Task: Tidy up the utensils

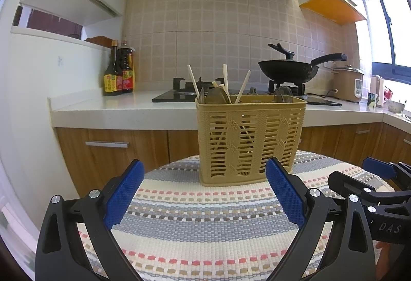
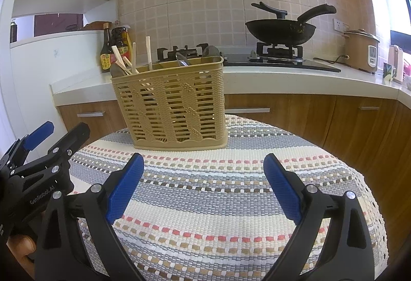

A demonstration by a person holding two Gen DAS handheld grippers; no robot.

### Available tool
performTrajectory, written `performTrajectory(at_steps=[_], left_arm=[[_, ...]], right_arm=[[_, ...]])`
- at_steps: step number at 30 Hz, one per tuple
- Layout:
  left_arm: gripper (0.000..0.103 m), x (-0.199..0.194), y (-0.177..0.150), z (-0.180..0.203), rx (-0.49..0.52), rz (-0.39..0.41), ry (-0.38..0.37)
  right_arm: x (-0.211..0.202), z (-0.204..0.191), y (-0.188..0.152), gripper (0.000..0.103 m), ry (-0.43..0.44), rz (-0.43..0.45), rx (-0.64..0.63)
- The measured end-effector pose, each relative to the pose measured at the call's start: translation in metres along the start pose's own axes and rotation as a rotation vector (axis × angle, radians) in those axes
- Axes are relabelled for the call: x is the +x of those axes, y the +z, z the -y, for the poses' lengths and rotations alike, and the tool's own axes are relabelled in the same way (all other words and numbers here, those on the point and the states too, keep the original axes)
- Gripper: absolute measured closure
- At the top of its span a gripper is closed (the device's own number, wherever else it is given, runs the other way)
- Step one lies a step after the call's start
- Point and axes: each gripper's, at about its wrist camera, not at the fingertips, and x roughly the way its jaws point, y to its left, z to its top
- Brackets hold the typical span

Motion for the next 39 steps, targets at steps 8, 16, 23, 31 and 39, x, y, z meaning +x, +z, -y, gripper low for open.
performTrajectory(at_steps=[8,16,23,31,39], left_arm=[[0.011,-0.0001,-0.0002,0.0010,0.000,0.000,-0.001],[0.011,0.0001,0.0000,0.0011,0.003,-0.001,-0.002],[0.011,0.0001,-0.0005,0.0016,0.002,-0.004,-0.004],[0.011,0.0011,-0.0014,0.0020,0.001,-0.009,-0.011],[0.011,0.0008,-0.0018,0.0030,0.001,-0.011,-0.014]], right_arm=[[-0.0002,-0.0001,-0.0001,0.013,-0.001,0.002,0.001],[0.0001,0.0004,-0.0005,0.013,0.000,-0.001,0.005],[-0.0004,-0.0004,-0.0010,0.013,-0.001,-0.001,0.004],[-0.0005,0.0000,-0.0006,0.013,-0.005,0.000,0.009],[-0.0001,-0.0003,-0.0008,0.013,-0.006,0.002,0.005]])
